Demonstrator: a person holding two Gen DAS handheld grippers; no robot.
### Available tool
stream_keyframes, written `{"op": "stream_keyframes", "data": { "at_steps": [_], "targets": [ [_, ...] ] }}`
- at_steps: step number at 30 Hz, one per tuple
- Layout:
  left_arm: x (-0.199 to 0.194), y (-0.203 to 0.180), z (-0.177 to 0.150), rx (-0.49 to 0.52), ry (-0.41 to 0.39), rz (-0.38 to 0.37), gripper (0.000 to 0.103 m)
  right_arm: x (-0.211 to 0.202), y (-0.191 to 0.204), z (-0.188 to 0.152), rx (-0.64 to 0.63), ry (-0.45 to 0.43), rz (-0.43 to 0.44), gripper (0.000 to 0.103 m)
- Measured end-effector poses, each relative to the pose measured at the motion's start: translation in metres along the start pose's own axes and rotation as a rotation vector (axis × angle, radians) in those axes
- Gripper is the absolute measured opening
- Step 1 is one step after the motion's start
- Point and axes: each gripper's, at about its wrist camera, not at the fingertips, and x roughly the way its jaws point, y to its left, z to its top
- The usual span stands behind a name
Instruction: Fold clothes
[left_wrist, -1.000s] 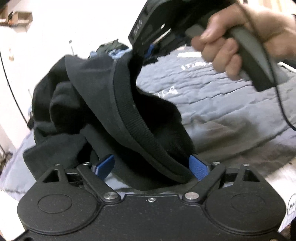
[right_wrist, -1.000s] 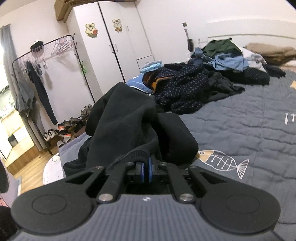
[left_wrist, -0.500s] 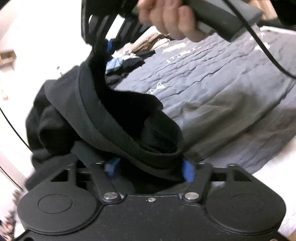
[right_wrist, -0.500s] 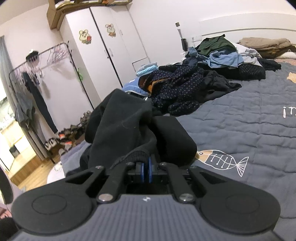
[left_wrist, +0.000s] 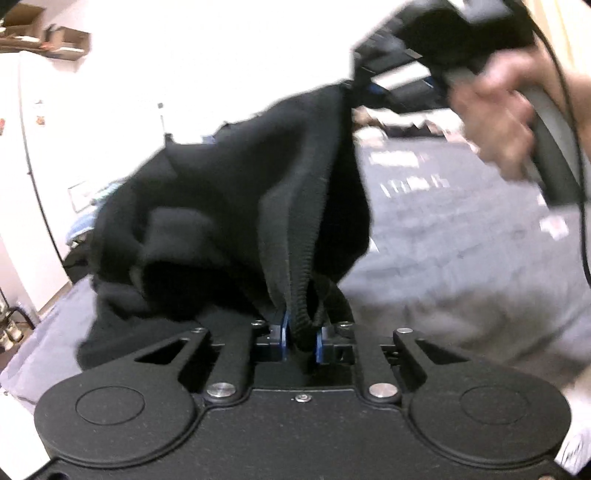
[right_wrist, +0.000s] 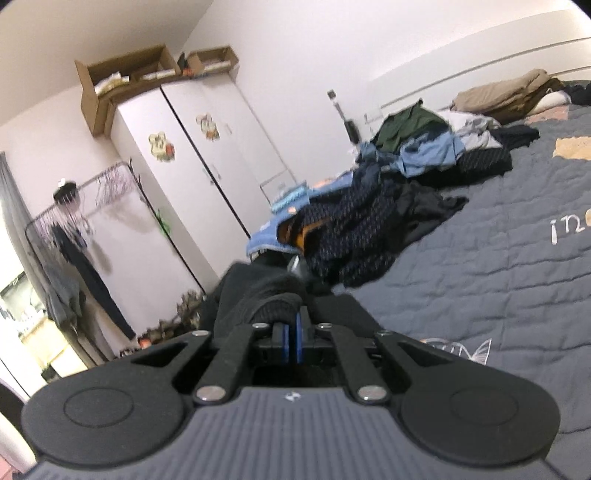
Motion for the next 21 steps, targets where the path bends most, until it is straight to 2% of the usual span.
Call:
{"op": "stream_keyframes", "data": {
  "at_steps": [4, 6, 10, 14, 21],
  "targets": [
    [-0.016, 0.017, 0.026, -0.008, -0.072, 0.045, 0.013, -0.023, 0.008, 0.016, 0.018, -0.078, 0.007, 0.003],
    [-0.025, 0.024, 0.043, 0.021, -0.118, 0.075, 0.012, -0.035, 0.013, 0.024, 0.024, -0.11, 0.003, 0.003],
    [-0.048, 0.044, 0.091, 0.053, -0.207, 0.14, 0.012, -0.059, 0.023, 0.041, 0.028, -0.16, -0.008, 0.003],
    [-0.072, 0.057, 0.135, 0.11, -0.282, 0.166, 0.012, -0.087, 0.043, 0.062, 0.005, -0.218, -0.004, 0.003],
    [-0.113, 0.052, 0.195, 0.202, -0.398, 0.191, 0.012, -0.142, 0.087, 0.106, -0.051, -0.331, 0.016, 0.003]
  ]
}}
